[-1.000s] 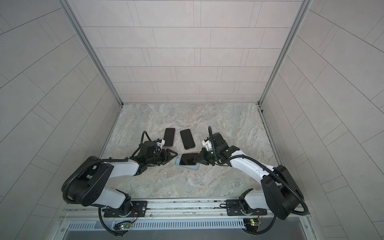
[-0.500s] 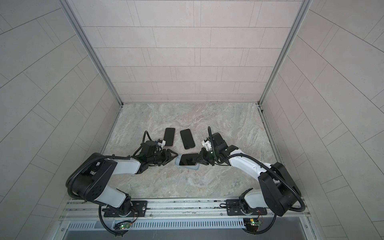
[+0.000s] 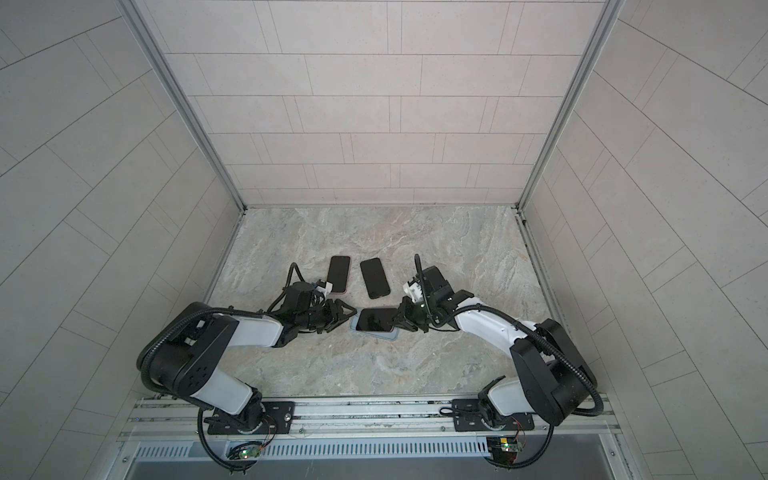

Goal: Put the phone into the phone case

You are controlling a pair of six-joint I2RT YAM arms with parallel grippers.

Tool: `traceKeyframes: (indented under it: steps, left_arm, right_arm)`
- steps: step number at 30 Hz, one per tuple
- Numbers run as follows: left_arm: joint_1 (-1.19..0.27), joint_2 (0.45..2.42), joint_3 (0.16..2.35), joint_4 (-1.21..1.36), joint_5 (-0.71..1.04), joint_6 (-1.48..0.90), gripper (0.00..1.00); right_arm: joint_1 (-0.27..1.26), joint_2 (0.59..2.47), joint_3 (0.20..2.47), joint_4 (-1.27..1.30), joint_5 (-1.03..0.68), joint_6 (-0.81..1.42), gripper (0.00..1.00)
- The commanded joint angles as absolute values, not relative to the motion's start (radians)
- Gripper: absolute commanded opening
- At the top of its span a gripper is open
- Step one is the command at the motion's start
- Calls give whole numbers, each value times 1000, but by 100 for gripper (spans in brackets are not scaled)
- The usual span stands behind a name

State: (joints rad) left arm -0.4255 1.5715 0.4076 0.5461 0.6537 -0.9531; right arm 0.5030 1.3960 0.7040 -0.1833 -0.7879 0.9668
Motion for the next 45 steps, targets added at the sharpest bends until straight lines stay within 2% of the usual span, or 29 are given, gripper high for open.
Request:
traceKeyframes:
  steps: [1, 11, 43, 45]
  left_arm:
    - [-418, 1577, 428, 569, 667, -963, 55]
    - [-419, 1586, 432, 569, 670, -963, 55]
    - [-419, 1635, 449, 602, 703, -973, 55]
    - [-419, 1636, 449, 603, 705, -974, 55]
  right_arm:
    - [501, 1423, 709, -180, -762, 971, 16]
    - [501, 1463, 734, -179, -772, 965, 26]
    - [530, 1605, 816, -172, -786, 929, 28]
    - [530, 1610, 826, -184, -786, 919, 30]
